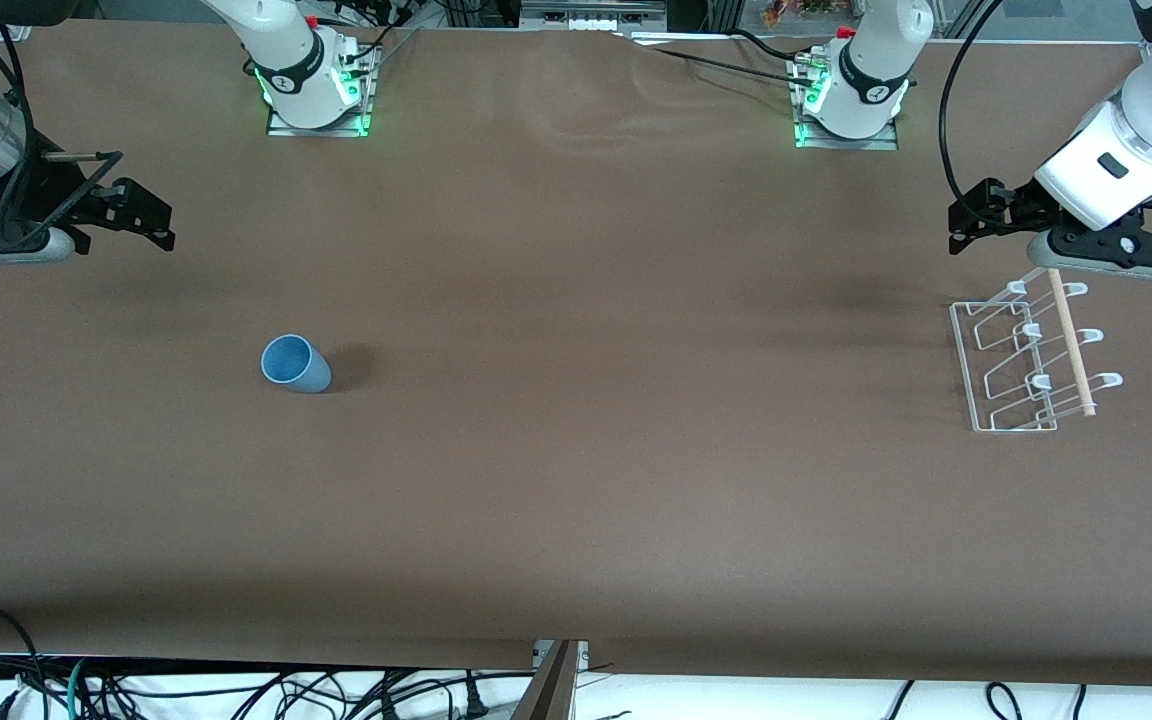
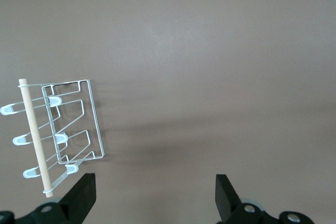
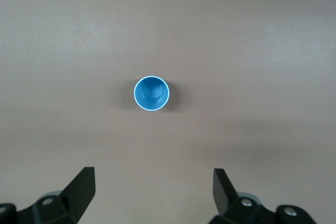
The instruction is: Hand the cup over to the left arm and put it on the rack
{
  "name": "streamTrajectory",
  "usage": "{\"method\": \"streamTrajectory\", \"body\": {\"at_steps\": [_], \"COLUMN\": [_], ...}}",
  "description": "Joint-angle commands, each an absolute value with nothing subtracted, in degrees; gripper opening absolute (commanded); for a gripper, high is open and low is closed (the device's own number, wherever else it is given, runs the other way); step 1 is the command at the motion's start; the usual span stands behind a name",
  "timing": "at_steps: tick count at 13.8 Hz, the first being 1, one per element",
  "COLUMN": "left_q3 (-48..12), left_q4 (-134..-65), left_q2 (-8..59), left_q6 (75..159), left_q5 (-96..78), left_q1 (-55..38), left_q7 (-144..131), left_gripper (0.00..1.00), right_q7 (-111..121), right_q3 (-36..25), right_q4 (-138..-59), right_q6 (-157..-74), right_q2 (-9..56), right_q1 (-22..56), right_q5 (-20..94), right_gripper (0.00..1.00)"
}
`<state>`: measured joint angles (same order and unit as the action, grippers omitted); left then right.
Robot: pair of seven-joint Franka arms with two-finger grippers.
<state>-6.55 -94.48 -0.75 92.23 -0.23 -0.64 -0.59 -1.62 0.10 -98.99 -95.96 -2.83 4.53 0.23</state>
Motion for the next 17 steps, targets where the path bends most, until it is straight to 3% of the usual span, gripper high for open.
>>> {"method": "streamTrajectory", "body": {"at_steps": [1,17], "left_q3": [-6.77,-6.86], "left_q4": [-92.9,-92.72], "left_q2": [-0.26,-0.26], "left_q6": [90.97,90.88], "left_q5": [0.62,0.62], "left_q1": [-0.53,-0.88], "left_q7": [-1.14,-1.5], "left_gripper": [1.0,1.0], "right_q7": [-1.76,-1.67], "right_q3": [0.7,0.7], "right_q4": [-97.73,-97.73], "right_q6": [-94.83,-93.78], "right_q2": [-2.46,-1.85], "right_q1": [3.78,3.78], "right_q5": [0.09,-0.18], "right_gripper": [0.99,0.99]}}
